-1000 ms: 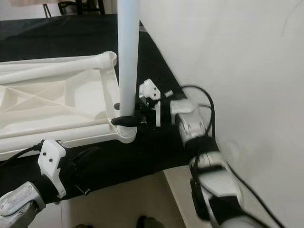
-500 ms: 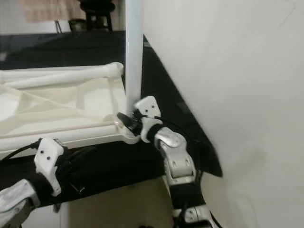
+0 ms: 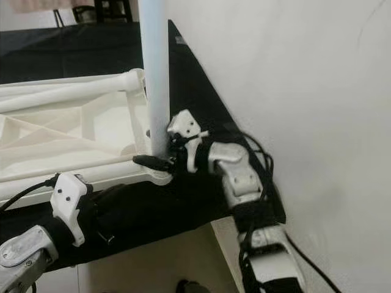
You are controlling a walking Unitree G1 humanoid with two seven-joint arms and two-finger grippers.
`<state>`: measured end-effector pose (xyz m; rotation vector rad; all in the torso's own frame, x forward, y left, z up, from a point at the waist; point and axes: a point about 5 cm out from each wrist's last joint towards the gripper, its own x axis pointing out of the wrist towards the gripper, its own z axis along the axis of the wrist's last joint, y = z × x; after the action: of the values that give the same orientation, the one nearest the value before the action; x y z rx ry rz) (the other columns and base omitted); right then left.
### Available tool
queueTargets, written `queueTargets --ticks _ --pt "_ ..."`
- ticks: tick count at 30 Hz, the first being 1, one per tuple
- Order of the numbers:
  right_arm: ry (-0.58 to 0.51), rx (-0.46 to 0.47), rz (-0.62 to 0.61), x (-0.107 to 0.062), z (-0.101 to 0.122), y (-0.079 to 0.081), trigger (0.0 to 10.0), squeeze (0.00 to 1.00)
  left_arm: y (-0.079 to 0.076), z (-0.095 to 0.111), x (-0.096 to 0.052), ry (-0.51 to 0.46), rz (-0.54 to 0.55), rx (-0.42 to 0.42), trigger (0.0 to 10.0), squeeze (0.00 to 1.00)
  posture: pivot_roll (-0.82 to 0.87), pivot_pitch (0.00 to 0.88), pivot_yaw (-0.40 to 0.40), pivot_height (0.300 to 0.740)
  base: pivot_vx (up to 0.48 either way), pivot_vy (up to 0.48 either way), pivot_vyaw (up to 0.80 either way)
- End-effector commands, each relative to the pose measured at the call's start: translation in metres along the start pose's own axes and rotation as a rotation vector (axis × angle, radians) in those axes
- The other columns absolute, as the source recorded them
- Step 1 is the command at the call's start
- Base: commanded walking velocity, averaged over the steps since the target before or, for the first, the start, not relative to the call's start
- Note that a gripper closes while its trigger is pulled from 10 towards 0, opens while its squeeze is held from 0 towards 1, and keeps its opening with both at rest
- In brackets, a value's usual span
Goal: Building children table
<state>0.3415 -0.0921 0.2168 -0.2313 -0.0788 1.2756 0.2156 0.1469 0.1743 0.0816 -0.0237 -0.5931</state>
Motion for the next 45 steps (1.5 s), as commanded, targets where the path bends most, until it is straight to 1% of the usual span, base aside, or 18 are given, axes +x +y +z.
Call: queueTargets --ticks 1,5,6,7,8,9,17,22,25,27,28,30,31,32,39,40,44,45 --pt "-0.003 0.015 0.053 -0.001 -0.002 -0.001 10.0 0.00 -0.004 -0.005 0.000 0.015 -0.003 -0.006 10.0 0.00 0.11 0.196 -0.115 0.740 0.000 0.000 0.00" --pt "-0.006 0.016 0.090 -0.002 0.004 -0.010 10.0 0.00 -0.005 -0.005 0.001 0.012 -0.006 -0.006 10.0 0.00 0.12 0.196 -0.119 0.740 0.000 0.000 0.00" --pt "-0.013 0.017 0.105 -0.003 0.006 -0.012 7.9 0.00 -0.005 -0.005 0.001 0.011 -0.006 -0.006 10.0 0.00 0.12 0.196 -0.122 0.740 0.000 0.000 0.00" --pt "-0.013 0.017 0.105 -0.003 0.006 -0.012 7.9 0.00 -0.005 -0.005 0.001 0.011 -0.006 -0.006 10.0 0.00 0.12 0.196 -0.122 0.740 0.000 0.000 0.00" --pt "-0.023 0.021 0.126 -0.003 0.008 -0.014 0.7 0.00 -0.006 -0.005 0.001 0.011 -0.007 -0.006 10.0 0.00 0.11 0.194 -0.126 0.740 0.000 0.000 0.00" --pt "-0.037 0.036 0.161 -0.004 0.010 -0.015 0.0 0.00 -0.006 -0.005 0.002 0.011 -0.007 -0.006 10.0 0.00 0.11 0.194 -0.130 0.740 0.000 0.000 0.00" --pt "-0.050 0.039 0.240 -0.006 0.012 -0.018 0.0 0.00 -0.008 -0.005 0.002 0.012 -0.007 -0.008 10.0 0.00 0.11 0.197 -0.128 0.740 0.000 0.000 0.00" --pt "-0.032 0.021 0.181 -0.009 0.007 -0.020 0.0 0.00 -0.009 -0.005 0.001 0.014 -0.014 -0.011 10.0 0.00 0.10 0.202 -0.126 0.740 0.000 0.000 0.00" --pt "-0.002 0.042 -0.132 -0.007 -0.014 -0.015 0.0 0.00 -0.009 -0.005 0.000 0.015 -0.015 -0.010 10.0 0.00 0.08 0.212 -0.130 0.740 0.000 0.000 0.00" --pt "0.076 0.115 -0.414 0.001 -0.037 -0.004 0.0 0.00 -0.008 -0.006 -0.001 0.020 -0.014 -0.012 10.0 0.00 0.08 0.217 -0.126 0.740 0.000 0.000 0.00" --pt "0.076 0.115 -0.414 0.001 -0.037 -0.004 0.0 0.00 -0.008 -0.006 -0.001 0.020 -0.014 -0.012 10.0 0.00 0.08 0.217 -0.126 0.740 0.000 0.000 0.00" --pt "0.220 0.148 -0.633 0.005 -0.064 0.029 0.0 0.00 -0.008 -0.005 -0.001 0.023 -0.019 -0.015 10.0 0.00 0.06 0.229 -0.103 0.740 0.000 0.000 0.00" --pt "0.220 0.148 -0.633 0.005 -0.064 0.029 0.0 0.00 -0.008 -0.005 -0.001 0.023 -0.019 -0.015 10.0 0.00 0.06 0.229 -0.103 0.740 0.000 0.000 0.00" --pt "0.208 0.098 -0.613 0.013 -0.060 0.042 0.0 0.00 -0.008 -0.004 0.001 0.015 -0.028 -0.022 10.0 0.00 0.05 0.219 -0.100 0.740 0.000 0.000 0.00" --pt "0.184 0.116 -0.589 0.015 -0.059 0.029 0.0 0.00 -0.010 -0.005 0.004 0.014 -0.036 -0.021 10.0 0.00 0.06 0.214 -0.115 0.740 0.000 0.000 0.00" --pt "0.163 0.111 -0.566 0.018 -0.054 0.027 10.0 0.00 -0.010 -0.005 0.004 0.011 -0.032 -0.019 10.0 0.00 0.06 0.212 -0.113 0.740 0.000 0.000 0.00" --pt "0.123 0.116 -0.536 0.023 -0.045 0.029 10.0 0.00 -0.009 -0.004 0.004 0.011 -0.027 -0.016 10.0 0.00 0.06 0.209 -0.108 0.740 0.000 0.000 0.00" --pt "0.098 0.120 -0.518 0.025 -0.040 0.030 10.0 0.94 -0.009 -0.004 0.004 0.009 -0.028 -0.016 10.0 0.00 0.06 0.209 -0.108 0.740 0.000 0.000 0.00"
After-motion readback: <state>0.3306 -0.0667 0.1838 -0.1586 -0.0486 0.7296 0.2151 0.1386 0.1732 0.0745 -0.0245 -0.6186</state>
